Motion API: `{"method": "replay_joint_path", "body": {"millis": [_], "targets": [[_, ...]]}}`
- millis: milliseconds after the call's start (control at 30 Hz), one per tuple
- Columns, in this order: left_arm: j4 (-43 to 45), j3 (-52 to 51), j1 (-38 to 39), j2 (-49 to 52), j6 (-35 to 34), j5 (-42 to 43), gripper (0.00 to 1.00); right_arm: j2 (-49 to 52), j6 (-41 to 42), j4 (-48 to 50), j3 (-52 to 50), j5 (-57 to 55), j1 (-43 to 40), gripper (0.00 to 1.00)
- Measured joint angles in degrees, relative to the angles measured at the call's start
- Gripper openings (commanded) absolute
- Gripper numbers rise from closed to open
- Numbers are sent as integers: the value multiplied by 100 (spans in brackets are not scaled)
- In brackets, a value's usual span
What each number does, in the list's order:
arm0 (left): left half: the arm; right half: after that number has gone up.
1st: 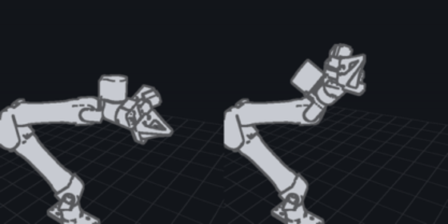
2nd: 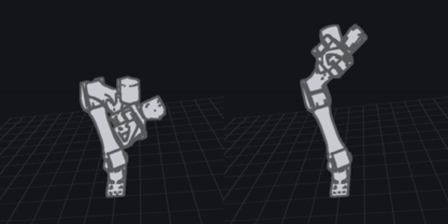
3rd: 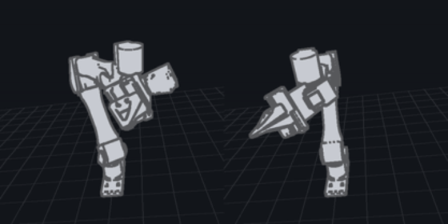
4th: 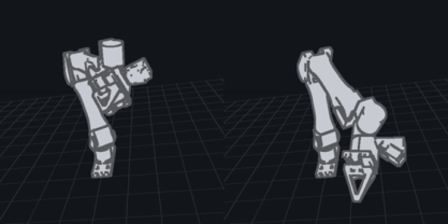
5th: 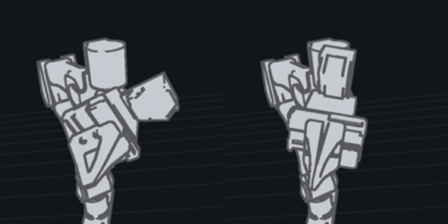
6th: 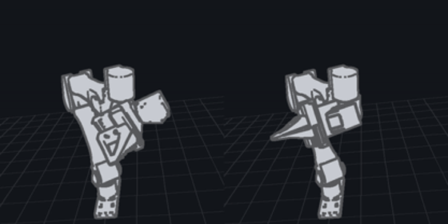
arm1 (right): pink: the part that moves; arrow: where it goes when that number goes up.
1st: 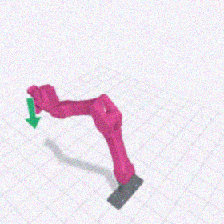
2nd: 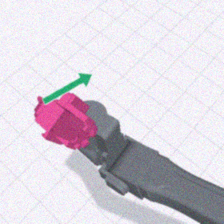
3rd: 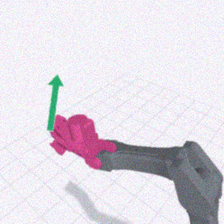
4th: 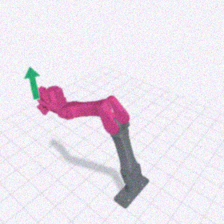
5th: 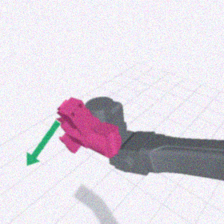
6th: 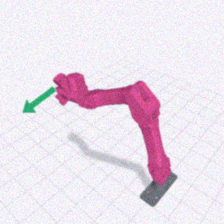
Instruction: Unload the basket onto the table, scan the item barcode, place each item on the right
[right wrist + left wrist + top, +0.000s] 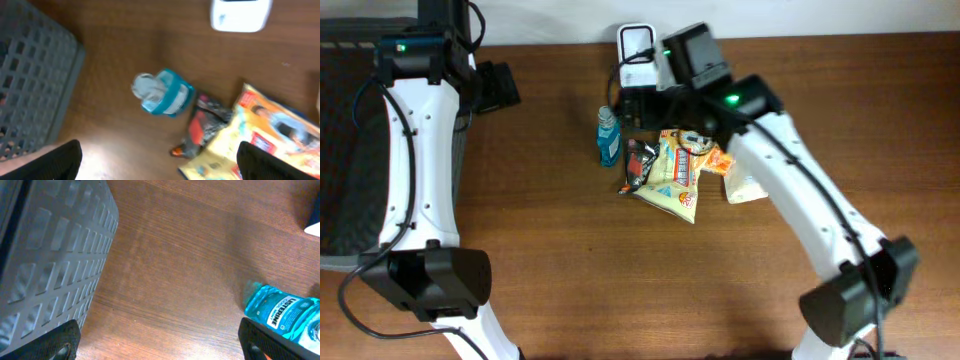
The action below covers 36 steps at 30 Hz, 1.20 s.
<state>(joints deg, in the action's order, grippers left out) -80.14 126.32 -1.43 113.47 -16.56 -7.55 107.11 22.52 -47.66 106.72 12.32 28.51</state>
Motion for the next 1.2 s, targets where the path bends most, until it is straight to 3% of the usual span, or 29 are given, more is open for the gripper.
{"method": "replay_joint_path", "body": {"millis": [100,267,400,533,633,833,900,967,1200], "targets": [[-2,0,0,0,0,0,99,299,774,461,0,-133,240,74],[-4,0,0,0,0,0,99,778,2487,684,0,-1032,461,74],[-4,0,0,0,0,0,99,1147,2852,1147,0,-1368,756,74],[-4,0,0,0,0,0,99,1390,2739,1276,0,-1447,833,73],[-4,0,0,0,0,0,99,1414,2391,1440,0,-1497,833,63],[-4,0,2,0,0,0,99,1414,1582,1499,0,-1928,833,59],[-2,0,0,0,0,0,99,1414,1298,1499,0,-2004,833,50],[-4,0,0,0,0,0,99,1414,1056,1502,0,-2039,833,50],[-4,0,0,0,0,0,99,1414,643,1502,0,-2048,833,32]]}}
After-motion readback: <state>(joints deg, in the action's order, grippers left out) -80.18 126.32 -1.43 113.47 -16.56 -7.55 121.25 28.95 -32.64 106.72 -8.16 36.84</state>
